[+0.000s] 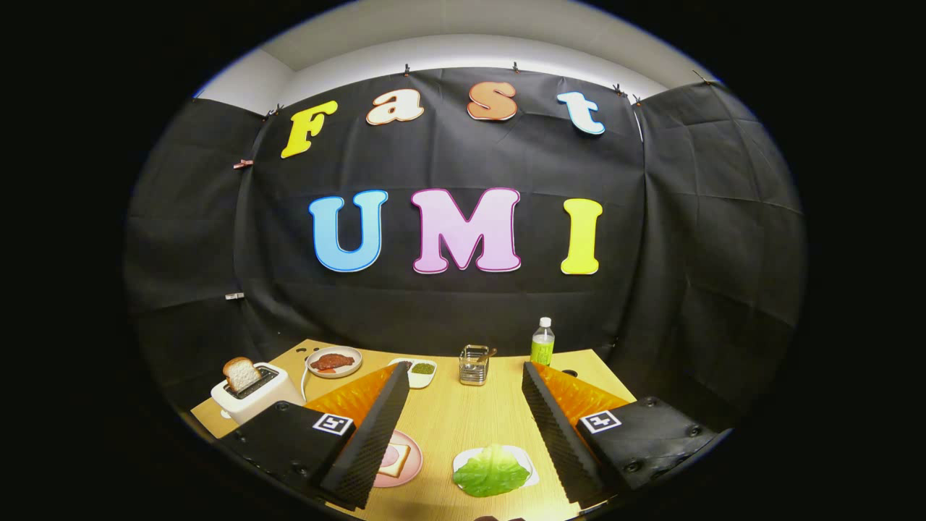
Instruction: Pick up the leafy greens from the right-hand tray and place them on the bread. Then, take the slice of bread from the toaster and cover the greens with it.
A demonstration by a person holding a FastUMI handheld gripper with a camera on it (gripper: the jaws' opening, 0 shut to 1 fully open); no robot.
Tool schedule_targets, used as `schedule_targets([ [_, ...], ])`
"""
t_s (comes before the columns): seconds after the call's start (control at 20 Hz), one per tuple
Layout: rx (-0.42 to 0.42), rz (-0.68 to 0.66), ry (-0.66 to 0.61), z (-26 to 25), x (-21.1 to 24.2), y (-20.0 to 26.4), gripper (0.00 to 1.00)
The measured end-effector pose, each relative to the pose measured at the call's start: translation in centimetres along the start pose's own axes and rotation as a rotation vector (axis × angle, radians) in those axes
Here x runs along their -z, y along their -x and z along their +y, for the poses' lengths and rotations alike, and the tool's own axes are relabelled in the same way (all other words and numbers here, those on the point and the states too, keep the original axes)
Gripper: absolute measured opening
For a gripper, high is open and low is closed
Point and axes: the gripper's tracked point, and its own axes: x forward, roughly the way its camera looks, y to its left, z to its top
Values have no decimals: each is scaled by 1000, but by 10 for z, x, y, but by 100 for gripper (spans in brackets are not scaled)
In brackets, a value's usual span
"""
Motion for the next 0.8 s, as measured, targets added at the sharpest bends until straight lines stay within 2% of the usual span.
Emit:
schedule_targets([
  [0.55,27,157,11,-8,71,-18,98],
  [0.8,29,284,9,-12,129,-34,98],
])
